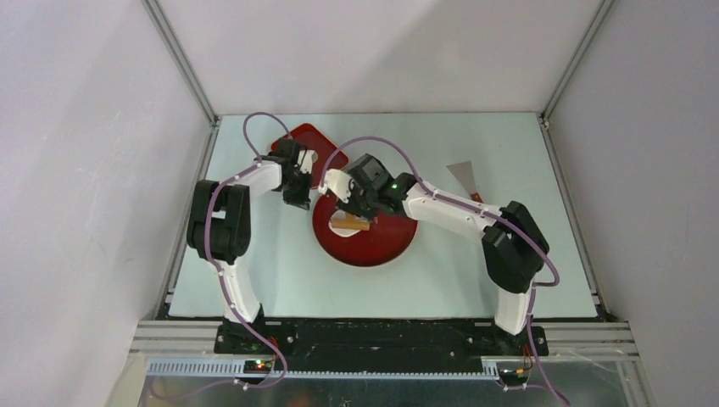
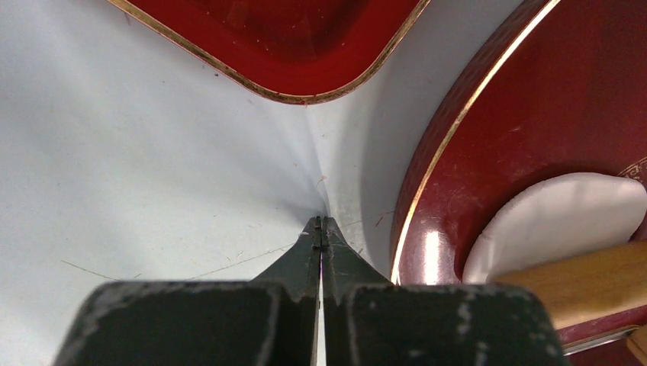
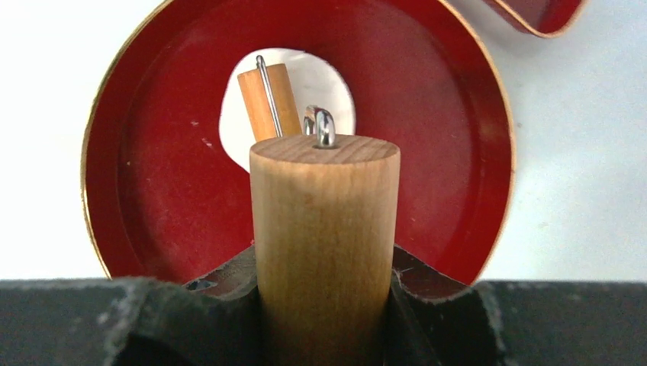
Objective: Roll out the dumpling wrappers from the dough
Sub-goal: Flatten out the dough on the work surface.
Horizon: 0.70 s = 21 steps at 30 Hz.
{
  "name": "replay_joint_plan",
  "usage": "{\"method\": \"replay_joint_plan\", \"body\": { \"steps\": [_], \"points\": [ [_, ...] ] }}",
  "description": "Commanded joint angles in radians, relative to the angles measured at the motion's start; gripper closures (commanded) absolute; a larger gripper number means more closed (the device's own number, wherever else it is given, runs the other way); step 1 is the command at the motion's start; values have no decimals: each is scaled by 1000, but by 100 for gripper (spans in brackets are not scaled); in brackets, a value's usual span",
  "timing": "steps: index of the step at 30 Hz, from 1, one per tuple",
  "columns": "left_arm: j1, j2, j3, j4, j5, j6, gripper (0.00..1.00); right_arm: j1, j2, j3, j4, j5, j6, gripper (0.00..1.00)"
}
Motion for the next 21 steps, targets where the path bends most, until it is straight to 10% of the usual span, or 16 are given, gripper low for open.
{"method": "replay_joint_plan", "body": {
  "steps": [1,21],
  "points": [
    [-5,17,23,-4,-13,2,100,31,34,-24,8,-67,-78,100],
    [-5,17,22,-4,-13,2,100,48,-10,-48,-321,-285,-226,100]
  ]
}}
